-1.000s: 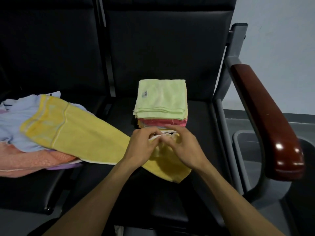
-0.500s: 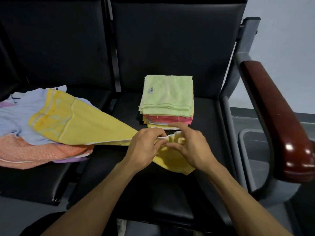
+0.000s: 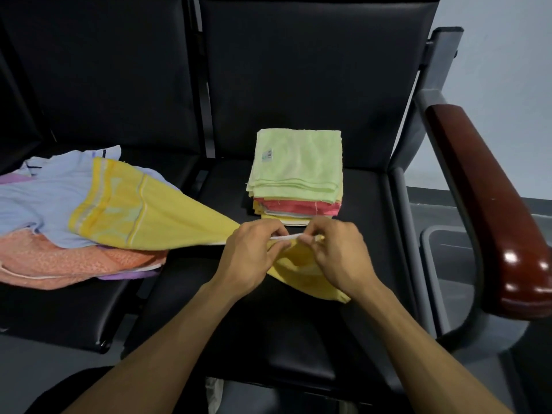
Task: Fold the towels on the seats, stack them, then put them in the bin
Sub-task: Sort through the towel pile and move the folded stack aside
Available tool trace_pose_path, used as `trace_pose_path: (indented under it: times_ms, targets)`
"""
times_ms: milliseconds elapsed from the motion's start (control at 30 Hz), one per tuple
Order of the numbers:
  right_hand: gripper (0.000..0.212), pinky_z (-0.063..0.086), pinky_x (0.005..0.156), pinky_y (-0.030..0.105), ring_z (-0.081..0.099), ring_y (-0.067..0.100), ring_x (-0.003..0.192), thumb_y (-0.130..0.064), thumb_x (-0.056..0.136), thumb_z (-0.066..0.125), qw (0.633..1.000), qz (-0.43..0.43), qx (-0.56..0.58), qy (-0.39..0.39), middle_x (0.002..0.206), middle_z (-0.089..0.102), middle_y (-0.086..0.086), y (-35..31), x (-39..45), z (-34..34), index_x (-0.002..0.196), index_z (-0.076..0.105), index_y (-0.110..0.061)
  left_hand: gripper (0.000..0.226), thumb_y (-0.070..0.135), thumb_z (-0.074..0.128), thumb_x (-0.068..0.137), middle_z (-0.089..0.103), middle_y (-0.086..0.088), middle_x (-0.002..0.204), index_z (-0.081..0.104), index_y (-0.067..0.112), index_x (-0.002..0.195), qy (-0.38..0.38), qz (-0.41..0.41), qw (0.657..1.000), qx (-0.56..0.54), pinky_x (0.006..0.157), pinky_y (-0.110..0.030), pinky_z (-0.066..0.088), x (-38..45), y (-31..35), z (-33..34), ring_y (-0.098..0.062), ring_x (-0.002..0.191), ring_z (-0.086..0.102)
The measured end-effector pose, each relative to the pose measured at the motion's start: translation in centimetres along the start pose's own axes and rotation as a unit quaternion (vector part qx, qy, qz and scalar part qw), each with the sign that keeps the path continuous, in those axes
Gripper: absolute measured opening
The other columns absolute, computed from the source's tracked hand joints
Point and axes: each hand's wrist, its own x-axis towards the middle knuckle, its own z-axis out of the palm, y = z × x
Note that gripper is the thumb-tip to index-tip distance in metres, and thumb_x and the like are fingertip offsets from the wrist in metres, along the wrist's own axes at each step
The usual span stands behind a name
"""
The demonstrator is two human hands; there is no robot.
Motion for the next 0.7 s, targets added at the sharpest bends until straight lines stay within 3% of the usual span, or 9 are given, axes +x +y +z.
trace_pose_path:
  times_ms: [133, 233, 300, 367, 467, 600, 633, 700]
  targets:
    - [0.011, 0.051, 0.061, 0.038, 0.062, 0.023, 0.074, -0.037, 0.097, 0.061, 0.995, 0.048, 0.003, 0.090, 0.081, 0.067, -0.002, 0.1, 0.5, -0.9, 0.094, 0.057, -0.028, 0.005, 0.025, 0.070, 0.093, 0.063, 0.012, 0.079, 0.068, 0.023, 0.089, 0.028, -0.027, 0.999, 0.015, 0.066, -0.040, 0.051, 0.5, -0.6, -0.2, -0.013, 0.075, 0.059]
    - [0.028, 0.054, 0.068, 0.041, 0.065, 0.024, 0.081, -0.044, 0.093, 0.065, 1.000, -0.024, 0.004, -0.019, 0.086, 0.069, -0.002, -0.7, 0.1, -0.5, 0.118, 0.057, -0.034, 0.004, 0.026, 0.070, 0.093, 0.065, 0.011, 0.078, 0.071, 0.025, 0.089, 0.005, -0.021, 1.000, 0.015, 0.066, -0.041, 0.052, 0.6, 0.1, 0.0, -0.012, 0.073, 0.060]
    - [0.017, 0.053, 0.069, 0.039, 0.065, 0.023, 0.084, -0.040, 0.094, 0.064, 0.999, -0.027, -0.018, -0.043, 0.088, 0.069, -0.003, -1.1, 0.0, 0.0, 0.110, 0.063, -0.034, 0.004, 0.028, 0.069, 0.094, 0.066, 0.011, 0.078, 0.073, 0.027, 0.092, 0.000, -0.026, 0.999, 0.025, 0.064, -0.038, 0.052, 0.6, 0.4, 0.2, -0.012, 0.072, 0.060]
    - [0.004, 0.052, 0.065, 0.038, 0.064, 0.025, 0.079, -0.033, 0.096, 0.062, 0.999, 0.018, -0.031, 0.019, 0.083, 0.067, -0.001, -0.7, 0.5, -0.3, 0.094, 0.063, -0.029, 0.007, 0.029, 0.067, 0.095, 0.065, 0.011, 0.076, 0.072, 0.027, 0.093, 0.025, -0.038, 0.998, 0.032, 0.062, -0.038, 0.051, 0.6, 0.3, 0.0, -0.012, 0.071, 0.059]
    - [0.010, 0.050, 0.063, 0.039, 0.063, 0.029, 0.077, -0.033, 0.098, 0.059, 0.994, 0.063, -0.043, 0.084, 0.080, 0.066, 0.002, 0.2, 0.6, -1.0, 0.093, 0.057, -0.024, 0.009, 0.027, 0.065, 0.097, 0.067, 0.012, 0.081, 0.073, 0.024, 0.094, 0.066, -0.038, 0.996, 0.036, 0.064, -0.040, 0.053, 0.7, -0.2, -0.3, -0.012, 0.073, 0.061]
    - [0.020, 0.053, 0.070, 0.040, 0.066, 0.023, 0.086, -0.041, 0.094, 0.063, 1.000, -0.001, -0.013, -0.019, 0.091, 0.071, -0.001, 0.0, 0.1, -0.3, 0.112, 0.062, -0.033, 0.008, 0.023, 0.065, 0.096, 0.067, 0.013, 0.083, 0.073, 0.024, 0.095, 0.023, 0.000, 1.000, 0.017, 0.065, -0.037, 0.054, 0.5, 0.5, 0.1, -0.009, 0.075, 0.061]
    - [0.018, 0.054, 0.072, 0.040, 0.067, 0.023, 0.087, -0.041, 0.094, 0.064, 0.999, -0.014, -0.017, -0.039, 0.092, 0.072, -0.002, -0.3, 0.0, 0.1, 0.110, 0.064, -0.033, 0.007, 0.024, 0.065, 0.096, 0.067, 0.014, 0.083, 0.072, 0.025, 0.094, 0.018, 0.003, 1.000, 0.023, 0.064, -0.035, 0.053, 0.5, 0.6, 0.2, -0.009, 0.074, 0.061]
    - [0.006, 0.053, 0.068, 0.039, 0.067, 0.026, 0.081, -0.032, 0.095, 0.062, 1.000, -0.003, -0.023, 0.006, 0.085, 0.071, -0.001, -0.5, 0.2, 0.3, 0.096, 0.067, -0.029, 0.008, 0.024, 0.064, 0.096, 0.063, 0.014, 0.080, 0.070, 0.025, 0.092, 0.028, -0.002, 0.999, 0.042, 0.060, -0.031, 0.047, 0.5, 0.7, 0.2, -0.009, 0.072, 0.058]
